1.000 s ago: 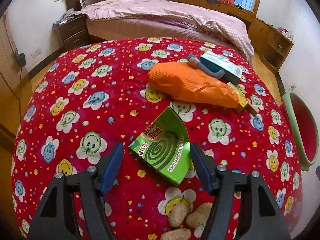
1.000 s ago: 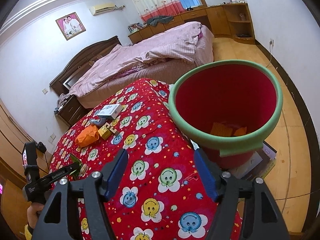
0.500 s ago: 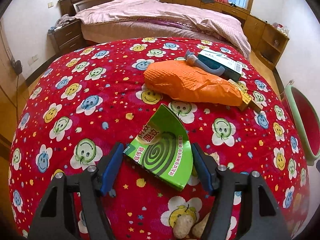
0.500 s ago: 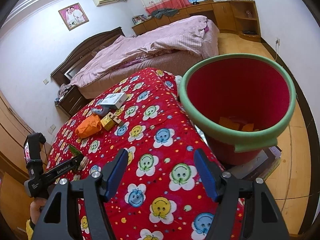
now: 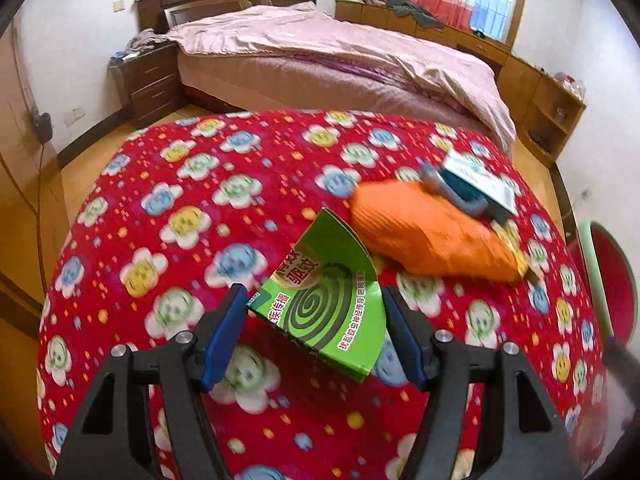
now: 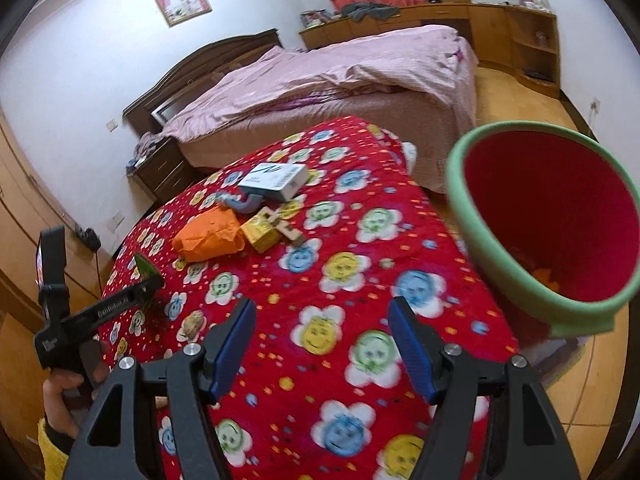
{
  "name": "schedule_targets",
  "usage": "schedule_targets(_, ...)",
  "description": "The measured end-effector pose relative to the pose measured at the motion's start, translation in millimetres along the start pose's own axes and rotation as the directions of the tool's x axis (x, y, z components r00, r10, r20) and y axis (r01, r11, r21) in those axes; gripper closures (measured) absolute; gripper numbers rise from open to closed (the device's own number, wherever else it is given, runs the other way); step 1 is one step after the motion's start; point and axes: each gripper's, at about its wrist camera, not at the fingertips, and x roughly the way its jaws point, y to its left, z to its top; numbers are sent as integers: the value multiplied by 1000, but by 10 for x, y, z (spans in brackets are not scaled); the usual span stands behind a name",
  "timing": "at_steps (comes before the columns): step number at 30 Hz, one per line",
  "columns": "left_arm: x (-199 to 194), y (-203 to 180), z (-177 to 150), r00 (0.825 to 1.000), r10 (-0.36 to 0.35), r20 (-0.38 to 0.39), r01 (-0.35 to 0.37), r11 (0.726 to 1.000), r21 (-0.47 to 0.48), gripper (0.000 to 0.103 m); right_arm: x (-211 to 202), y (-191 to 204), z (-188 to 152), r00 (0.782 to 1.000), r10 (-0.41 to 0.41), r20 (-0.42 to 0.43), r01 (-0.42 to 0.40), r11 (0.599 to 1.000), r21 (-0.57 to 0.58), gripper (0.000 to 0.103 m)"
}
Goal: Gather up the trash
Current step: 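Grasp the green mosquito-coil box with the left tool while the right tool reaches for the wooden block, then grasp the beige wooden block piece with the right tool, then carry the green coil box and wooden block over the bucket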
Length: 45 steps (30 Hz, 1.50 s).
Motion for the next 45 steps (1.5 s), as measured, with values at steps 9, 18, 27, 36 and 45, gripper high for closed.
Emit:
schedule_targets(9,161,227,68,999,2,34,0,997,-77,35,558,227,191,998,-31,-57,24,993,-118,46)
schedule_targets(18,245,297,13,999,-18,28,21,996,-91,35,959,289,411,997,-58,-60,45,979,-199,62)
schedule_targets(27,239,219,-16,999,-35,36,37,997,-61,35,1054,351,427,998,-44,-52,32,978,-207,89)
schedule_targets(36,121,228,-5,995,-64,75,69,995,-72,35,653,275,206,999,-28,-21,25,988,-151,90)
schedule_targets(45,-31,167,13,990,-88,109,95,993,-63,35,-53,90,10,996,-55,68,62,993,-99,90)
